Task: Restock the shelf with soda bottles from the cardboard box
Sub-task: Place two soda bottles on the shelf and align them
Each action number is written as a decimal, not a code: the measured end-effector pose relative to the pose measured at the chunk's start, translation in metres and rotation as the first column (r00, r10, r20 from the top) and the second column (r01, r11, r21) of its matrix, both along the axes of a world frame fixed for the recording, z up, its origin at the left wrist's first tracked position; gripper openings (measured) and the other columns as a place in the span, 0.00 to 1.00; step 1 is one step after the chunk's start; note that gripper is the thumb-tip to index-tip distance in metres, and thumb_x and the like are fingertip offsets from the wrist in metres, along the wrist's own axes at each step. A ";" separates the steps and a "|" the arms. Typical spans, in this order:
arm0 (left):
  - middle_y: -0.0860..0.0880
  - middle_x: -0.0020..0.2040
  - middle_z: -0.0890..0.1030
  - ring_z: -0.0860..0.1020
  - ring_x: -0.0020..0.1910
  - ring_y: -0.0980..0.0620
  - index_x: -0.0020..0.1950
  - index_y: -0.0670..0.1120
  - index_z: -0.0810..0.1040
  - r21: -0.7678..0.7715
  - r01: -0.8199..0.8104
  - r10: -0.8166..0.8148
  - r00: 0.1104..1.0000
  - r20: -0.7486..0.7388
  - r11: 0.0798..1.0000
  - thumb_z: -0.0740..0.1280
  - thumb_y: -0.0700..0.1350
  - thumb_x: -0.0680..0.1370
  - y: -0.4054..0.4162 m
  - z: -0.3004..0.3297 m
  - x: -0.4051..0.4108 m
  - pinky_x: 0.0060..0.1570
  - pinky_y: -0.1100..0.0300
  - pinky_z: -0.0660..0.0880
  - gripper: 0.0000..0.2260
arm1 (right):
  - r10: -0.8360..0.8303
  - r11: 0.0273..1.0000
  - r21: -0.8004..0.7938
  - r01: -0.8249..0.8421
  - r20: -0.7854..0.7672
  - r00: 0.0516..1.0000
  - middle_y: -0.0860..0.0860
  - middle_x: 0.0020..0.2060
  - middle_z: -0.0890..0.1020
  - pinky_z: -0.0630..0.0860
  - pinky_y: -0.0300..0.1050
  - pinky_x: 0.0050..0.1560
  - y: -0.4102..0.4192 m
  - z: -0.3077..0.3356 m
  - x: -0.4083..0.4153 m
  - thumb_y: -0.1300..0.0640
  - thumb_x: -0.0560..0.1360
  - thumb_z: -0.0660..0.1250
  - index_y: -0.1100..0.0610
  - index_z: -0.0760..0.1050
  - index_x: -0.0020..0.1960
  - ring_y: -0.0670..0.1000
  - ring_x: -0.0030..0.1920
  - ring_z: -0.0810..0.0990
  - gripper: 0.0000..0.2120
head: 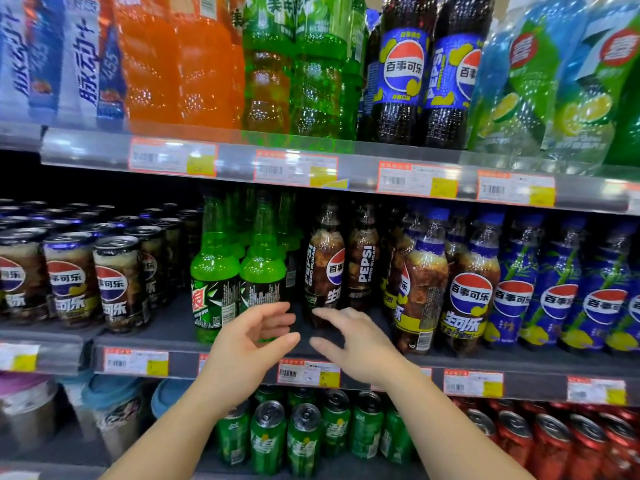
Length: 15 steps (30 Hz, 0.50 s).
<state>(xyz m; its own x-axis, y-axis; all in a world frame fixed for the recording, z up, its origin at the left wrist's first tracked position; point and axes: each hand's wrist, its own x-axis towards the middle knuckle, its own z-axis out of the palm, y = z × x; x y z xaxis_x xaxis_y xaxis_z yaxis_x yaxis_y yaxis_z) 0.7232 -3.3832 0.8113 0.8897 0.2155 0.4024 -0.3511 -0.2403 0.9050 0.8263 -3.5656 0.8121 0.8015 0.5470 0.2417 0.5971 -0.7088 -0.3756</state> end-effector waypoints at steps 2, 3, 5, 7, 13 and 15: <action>0.50 0.52 0.84 0.82 0.53 0.54 0.58 0.52 0.77 -0.053 0.035 -0.035 0.999 -0.009 0.998 0.73 0.37 0.71 -0.002 -0.004 0.004 0.50 0.63 0.78 0.18 | 0.028 0.993 -0.111 -0.041 -0.119 0.992 0.49 0.69 0.69 0.64 0.50 0.68 0.002 0.001 0.008 0.32 0.75 0.57 0.33 0.54 0.74 0.53 0.71 0.63 0.29; 0.49 0.51 0.84 0.82 0.52 0.53 0.58 0.51 0.77 -0.072 0.052 -0.053 0.998 -0.014 0.996 0.72 0.35 0.71 -0.004 -0.006 0.006 0.49 0.63 0.78 0.18 | 0.017 0.989 -0.143 -0.037 -0.137 0.990 0.49 0.70 0.68 0.64 0.51 0.69 0.004 0.003 0.011 0.31 0.74 0.56 0.32 0.51 0.73 0.54 0.71 0.62 0.30; 0.49 0.51 0.84 0.82 0.52 0.53 0.58 0.51 0.77 -0.079 0.079 -0.081 0.996 -0.028 0.994 0.72 0.35 0.71 -0.006 -0.008 0.010 0.49 0.64 0.78 0.19 | -0.014 0.983 -0.185 -0.011 -0.132 0.991 0.50 0.70 0.68 0.64 0.52 0.69 0.007 0.004 0.015 0.28 0.73 0.54 0.31 0.49 0.73 0.55 0.71 0.62 0.31; 0.49 0.51 0.84 0.82 0.51 0.54 0.58 0.51 0.77 -0.085 0.090 -0.093 0.995 -0.037 0.992 0.72 0.35 0.71 -0.006 -0.009 0.014 0.49 0.65 0.78 0.19 | -0.032 0.977 -0.212 0.004 -0.127 0.991 0.50 0.70 0.67 0.63 0.53 0.69 0.009 0.005 0.019 0.27 0.73 0.54 0.31 0.49 0.74 0.56 0.72 0.62 0.32; 0.53 0.51 0.84 0.82 0.51 0.53 0.59 0.49 0.76 -0.125 0.095 -0.101 0.994 -0.044 0.988 0.72 0.35 0.71 0.000 -0.016 0.019 0.47 0.66 0.78 0.19 | -0.066 0.976 -0.216 0.033 -0.147 0.987 0.54 0.72 0.65 0.60 0.57 0.71 0.017 0.007 0.037 0.26 0.71 0.53 0.33 0.47 0.75 0.58 0.73 0.59 0.36; 0.53 0.51 0.84 0.82 0.52 0.53 0.60 0.49 0.76 -0.140 0.101 -0.108 0.993 -0.037 0.985 0.75 0.40 0.70 0.003 -0.017 0.020 0.47 0.66 0.77 0.20 | -0.075 0.978 -0.204 0.043 -0.149 0.986 0.55 0.72 0.63 0.60 0.56 0.71 0.020 0.006 0.040 0.26 0.71 0.54 0.33 0.47 0.75 0.58 0.73 0.58 0.36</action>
